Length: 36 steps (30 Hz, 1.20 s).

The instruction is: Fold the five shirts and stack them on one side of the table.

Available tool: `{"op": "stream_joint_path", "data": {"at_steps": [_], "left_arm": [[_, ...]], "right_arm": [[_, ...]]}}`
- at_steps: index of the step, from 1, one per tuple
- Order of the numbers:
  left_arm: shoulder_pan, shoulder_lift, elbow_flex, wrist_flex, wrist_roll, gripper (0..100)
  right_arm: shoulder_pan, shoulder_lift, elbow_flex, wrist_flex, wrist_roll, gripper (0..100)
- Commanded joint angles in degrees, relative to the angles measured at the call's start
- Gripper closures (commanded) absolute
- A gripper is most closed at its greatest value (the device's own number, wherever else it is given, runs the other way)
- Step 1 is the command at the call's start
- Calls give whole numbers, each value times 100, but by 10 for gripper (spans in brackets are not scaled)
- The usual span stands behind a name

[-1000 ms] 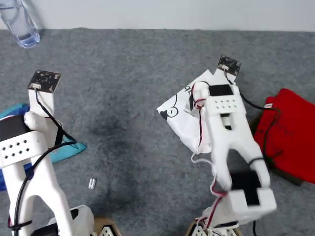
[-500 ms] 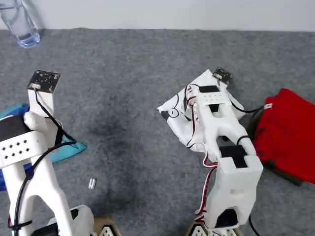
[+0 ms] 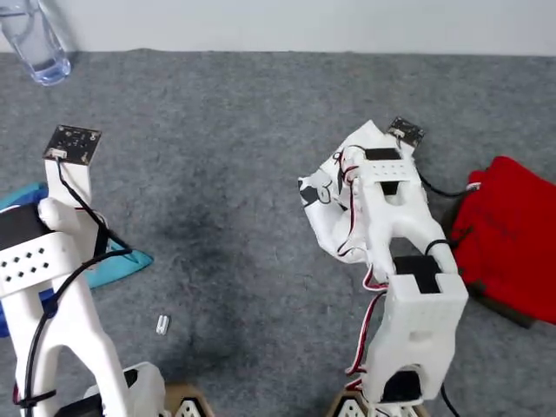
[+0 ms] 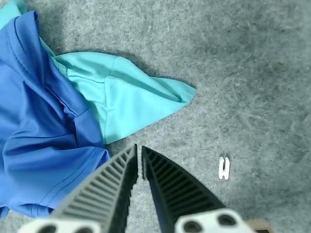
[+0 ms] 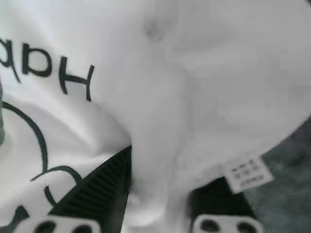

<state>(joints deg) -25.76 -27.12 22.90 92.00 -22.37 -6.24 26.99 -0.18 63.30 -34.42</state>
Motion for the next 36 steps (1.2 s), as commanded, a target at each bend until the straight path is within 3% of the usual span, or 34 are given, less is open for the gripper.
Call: {"op": "stream_joint_path", "data": {"at_steps": [1,9,14,25,31,36], "left_arm": [[0,-167,-22,35,-26,988],[0,-167,-40,35,-26,988],[0,-167,-40,26,-26,988],[0,-167,-48,26,-26,988],[9,-167,-48,26,-26,988],[35,-167,-57,26,-26,988]], "right_arm": [[-31,-664,-132,259,492,989],[391,-2176,-141,760,1899,990],[813,-3037,-141,1130,3156,990],[2299,-4136,-149,1429,5486,990],[3248,-4136,-70,1200,6127,990],[3591,-4136,325,426,6163,990]]}}
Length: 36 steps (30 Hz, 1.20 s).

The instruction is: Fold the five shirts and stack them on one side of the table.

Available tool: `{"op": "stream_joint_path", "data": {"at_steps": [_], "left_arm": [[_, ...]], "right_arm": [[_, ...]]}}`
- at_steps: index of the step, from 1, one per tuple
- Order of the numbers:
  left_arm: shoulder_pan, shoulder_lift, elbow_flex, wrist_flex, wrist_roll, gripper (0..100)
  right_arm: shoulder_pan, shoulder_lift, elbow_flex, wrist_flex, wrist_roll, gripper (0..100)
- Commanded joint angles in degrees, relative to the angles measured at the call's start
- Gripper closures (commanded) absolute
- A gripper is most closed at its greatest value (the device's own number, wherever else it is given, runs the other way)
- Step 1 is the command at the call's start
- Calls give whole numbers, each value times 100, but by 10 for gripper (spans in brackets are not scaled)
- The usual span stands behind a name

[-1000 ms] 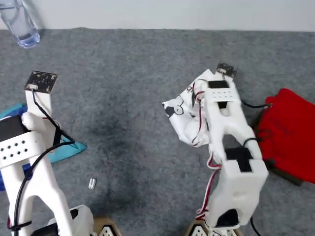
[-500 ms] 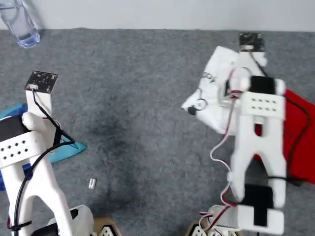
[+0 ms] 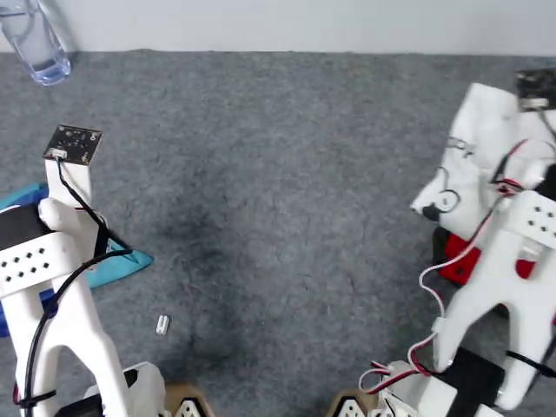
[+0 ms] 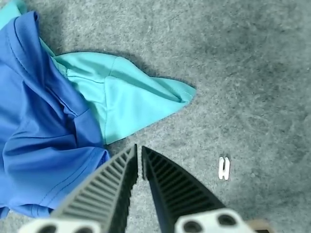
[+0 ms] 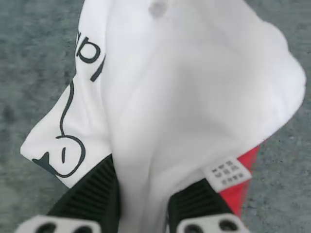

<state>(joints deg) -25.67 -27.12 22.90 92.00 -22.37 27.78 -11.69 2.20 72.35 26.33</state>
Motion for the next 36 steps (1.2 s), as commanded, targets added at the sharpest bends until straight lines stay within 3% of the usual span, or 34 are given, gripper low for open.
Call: {"op": "stream_joint_path", "data": {"at_steps": [1,10,15,20,25,32,36], "left_arm": [[26,-167,-57,26,-26,988],[26,-167,-66,35,-9,988],[26,-167,-57,35,9,988],[26,-167,-66,97,9,988],[26,-167,-180,246,9,988],[26,-167,-708,668,9,988],[26,-167,-866,765,9,988]], "right_arm": [[215,-268,229,-637,97,990],[558,-268,1459,-2378,905,991],[708,-259,1732,-2765,985,991],[787,-259,1767,-2598,985,965],[919,-321,1749,-2123,949,754],[1218,-330,1099,-1200,932,764],[1270,-338,519,-330,536,767]]}}
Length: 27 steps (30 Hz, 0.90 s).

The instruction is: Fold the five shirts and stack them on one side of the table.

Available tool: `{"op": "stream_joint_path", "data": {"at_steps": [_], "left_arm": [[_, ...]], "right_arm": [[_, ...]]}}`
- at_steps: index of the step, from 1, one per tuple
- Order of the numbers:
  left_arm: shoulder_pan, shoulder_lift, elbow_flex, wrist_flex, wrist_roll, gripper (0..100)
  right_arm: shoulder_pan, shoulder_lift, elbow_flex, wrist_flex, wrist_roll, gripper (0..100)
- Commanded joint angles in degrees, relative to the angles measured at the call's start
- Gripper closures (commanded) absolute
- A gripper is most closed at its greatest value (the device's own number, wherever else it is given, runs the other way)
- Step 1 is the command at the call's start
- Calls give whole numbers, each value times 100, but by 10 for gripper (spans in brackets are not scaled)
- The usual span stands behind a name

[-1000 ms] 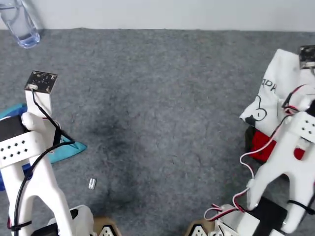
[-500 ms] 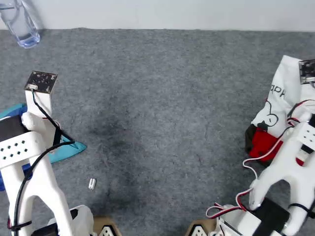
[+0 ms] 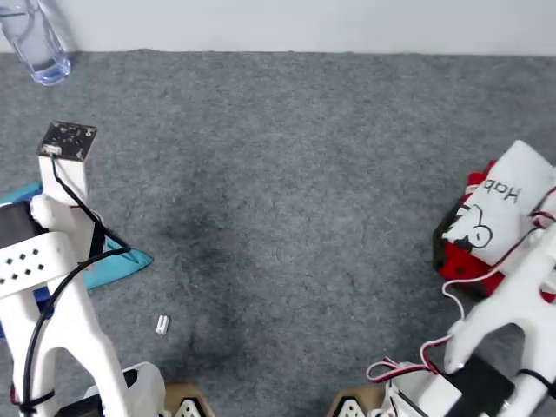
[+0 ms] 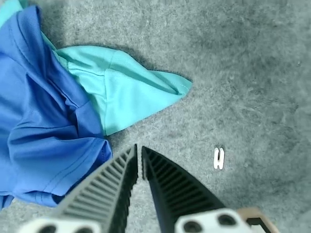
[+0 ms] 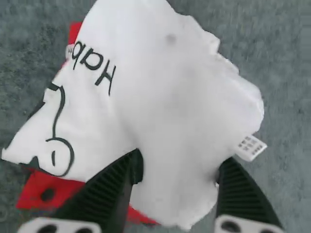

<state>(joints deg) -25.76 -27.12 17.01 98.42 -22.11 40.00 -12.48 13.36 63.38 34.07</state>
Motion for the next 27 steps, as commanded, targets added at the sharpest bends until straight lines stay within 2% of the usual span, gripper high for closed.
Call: {"op": "stream_joint_path", "data": {"at_steps": [1,3,6,12,17,19,22,27], "left_arm": [[35,-167,-277,123,-18,988],[35,-167,-268,123,-18,988],[35,-167,-268,132,-18,988],[0,-167,-251,158,-26,988],[0,-167,-251,158,-26,988],[0,-167,-251,158,-26,988],[18,-167,-242,149,-26,988],[35,-167,-242,132,-26,988]], "right_arm": [[-13,-259,-695,778,-316,767],[-119,-259,-862,998,-404,767],[-136,-189,-1029,690,-396,763],[-154,418,-730,-1068,-396,634],[-40,1473,-721,-2853,-369,678],[-31,1930,-721,-3240,-369,691],[-22,2044,-712,-3196,-396,702],[-338,1499,-712,-1982,-404,766]]}}
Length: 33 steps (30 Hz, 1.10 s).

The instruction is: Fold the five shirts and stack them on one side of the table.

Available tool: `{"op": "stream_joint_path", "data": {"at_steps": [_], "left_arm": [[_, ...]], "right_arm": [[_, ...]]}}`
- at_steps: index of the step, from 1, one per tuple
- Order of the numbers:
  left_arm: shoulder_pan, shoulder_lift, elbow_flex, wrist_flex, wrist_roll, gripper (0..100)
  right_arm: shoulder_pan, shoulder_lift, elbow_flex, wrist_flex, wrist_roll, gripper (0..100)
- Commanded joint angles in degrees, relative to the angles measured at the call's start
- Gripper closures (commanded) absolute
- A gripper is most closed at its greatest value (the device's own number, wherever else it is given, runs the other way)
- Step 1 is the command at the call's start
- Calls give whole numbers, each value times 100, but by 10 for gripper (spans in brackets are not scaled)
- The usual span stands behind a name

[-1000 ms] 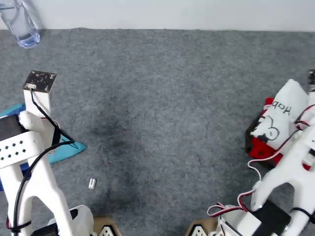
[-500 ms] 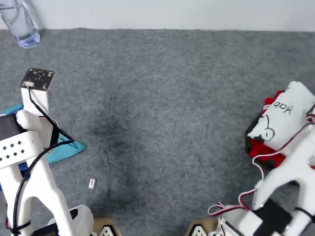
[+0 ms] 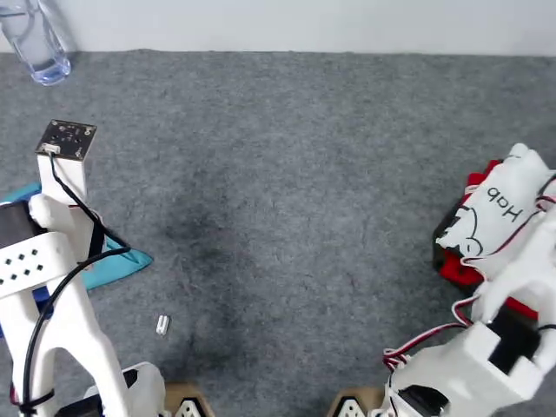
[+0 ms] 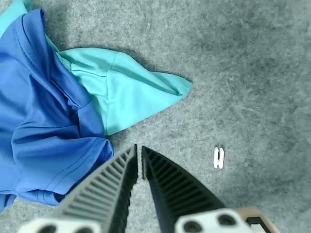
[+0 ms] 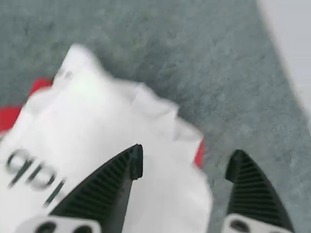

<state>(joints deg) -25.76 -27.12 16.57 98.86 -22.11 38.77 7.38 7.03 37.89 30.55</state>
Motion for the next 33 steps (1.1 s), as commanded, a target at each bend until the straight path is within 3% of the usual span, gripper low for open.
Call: {"op": "stream_joint_path", "data": {"at_steps": [1,5,11,26,33], "left_arm": [[35,-167,-198,88,-26,988],[9,-167,-198,105,-26,988],[0,-167,-198,114,-26,988],[9,-167,119,18,-44,988],[26,-167,277,-202,-53,988]], "right_arm": [[-321,-585,-79,734,-88,776],[-752,-734,-114,892,-677,786],[-1174,-48,-624,840,-571,727],[-1165,2800,-4369,2009,-545,719],[-1121,3345,-5512,2607,-527,993]]}}
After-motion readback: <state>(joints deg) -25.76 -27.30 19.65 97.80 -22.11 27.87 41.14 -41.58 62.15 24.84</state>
